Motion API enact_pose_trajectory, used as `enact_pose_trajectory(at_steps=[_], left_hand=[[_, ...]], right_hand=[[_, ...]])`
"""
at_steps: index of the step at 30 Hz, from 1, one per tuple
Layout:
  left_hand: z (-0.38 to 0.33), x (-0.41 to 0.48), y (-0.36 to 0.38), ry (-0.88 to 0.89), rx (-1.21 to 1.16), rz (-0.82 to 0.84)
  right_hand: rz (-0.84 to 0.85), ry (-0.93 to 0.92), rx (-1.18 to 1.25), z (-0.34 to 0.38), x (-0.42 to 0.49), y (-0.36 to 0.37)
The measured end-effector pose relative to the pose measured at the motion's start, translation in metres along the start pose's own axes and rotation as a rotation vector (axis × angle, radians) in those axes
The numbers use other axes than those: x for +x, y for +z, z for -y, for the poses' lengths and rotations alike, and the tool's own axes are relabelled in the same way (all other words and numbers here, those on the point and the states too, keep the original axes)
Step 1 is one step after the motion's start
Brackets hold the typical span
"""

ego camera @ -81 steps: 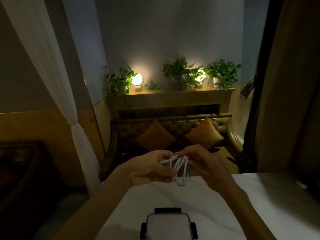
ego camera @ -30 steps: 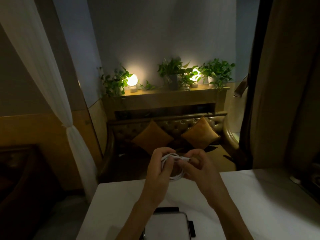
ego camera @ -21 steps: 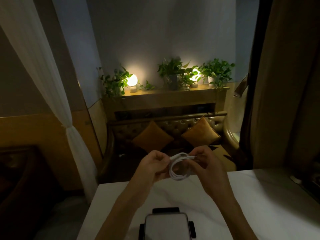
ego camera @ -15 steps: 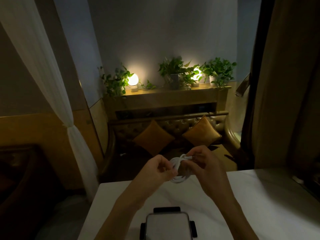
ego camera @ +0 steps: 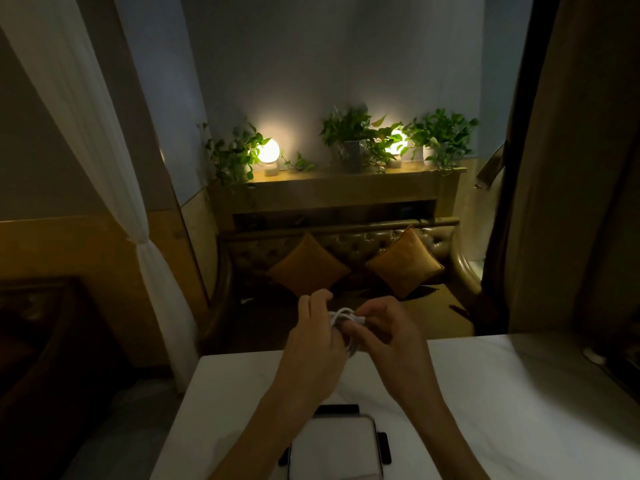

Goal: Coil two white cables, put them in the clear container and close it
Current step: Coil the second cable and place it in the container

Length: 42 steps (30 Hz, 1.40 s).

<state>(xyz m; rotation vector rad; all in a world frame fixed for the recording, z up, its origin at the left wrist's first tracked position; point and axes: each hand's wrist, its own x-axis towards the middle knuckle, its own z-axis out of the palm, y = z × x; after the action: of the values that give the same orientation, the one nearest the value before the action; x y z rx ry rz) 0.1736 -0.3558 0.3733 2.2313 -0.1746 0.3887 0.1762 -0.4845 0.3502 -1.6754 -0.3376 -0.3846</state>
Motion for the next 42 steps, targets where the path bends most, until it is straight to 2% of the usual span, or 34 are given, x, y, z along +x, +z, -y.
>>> enact_pose_trajectory(at_steps=[2,5,8,10,12,15,16,19,23,26,33,39,42], left_hand=[[0.001,-0.002,0.004,0.053,0.079,-0.053],[0.007,-0.001,0.006,0.121,0.134,-0.042],[0.009,-0.004,-0.001,0.131,0.093,0.021],[0.008,-0.008,-0.008,0.115,-0.001,0.122],[0.012,0.003,-0.006,0.002,-0.144,0.26],[0.023,0.021,-0.014,-0.287,-0.298,0.282],[0.023,0.019,-0.016,-0.268,-0.308,0.311],[0.017,0.004,-0.026,-0.02,-0.39,0.378],[0.014,0.004,-0.022,0.092,-0.148,0.201],[0.014,0.002,-0.013,0.153,-0.022,0.124],[0.012,-0.002,-0.006,-0.057,-0.319,0.103],[0.012,-0.006,-0.005,-0.191,-0.408,0.118],[0.014,-0.008,-0.007,-0.2,-0.434,0.102]], right_hand=[[-0.036,0.012,0.019,-0.001,-0.001,0.005],[-0.044,-0.016,0.028,-0.001,0.0,0.006],[0.033,-0.078,-0.008,0.0,0.002,0.005],[0.061,-0.101,-0.012,-0.002,0.003,0.003],[0.066,-0.126,-0.014,-0.004,0.005,0.0],[0.071,-0.158,-0.003,-0.005,0.007,-0.006],[0.077,-0.177,-0.012,-0.005,0.008,-0.008],[0.098,-0.193,-0.04,-0.004,0.008,-0.012],[0.09,-0.122,-0.063,-0.006,0.006,-0.013],[0.023,0.003,0.057,-0.01,0.005,-0.009],[-0.012,0.294,0.342,-0.011,-0.001,-0.012],[-0.069,0.257,0.265,-0.015,-0.005,-0.014],[-0.111,0.214,0.223,-0.014,-0.003,-0.026]])
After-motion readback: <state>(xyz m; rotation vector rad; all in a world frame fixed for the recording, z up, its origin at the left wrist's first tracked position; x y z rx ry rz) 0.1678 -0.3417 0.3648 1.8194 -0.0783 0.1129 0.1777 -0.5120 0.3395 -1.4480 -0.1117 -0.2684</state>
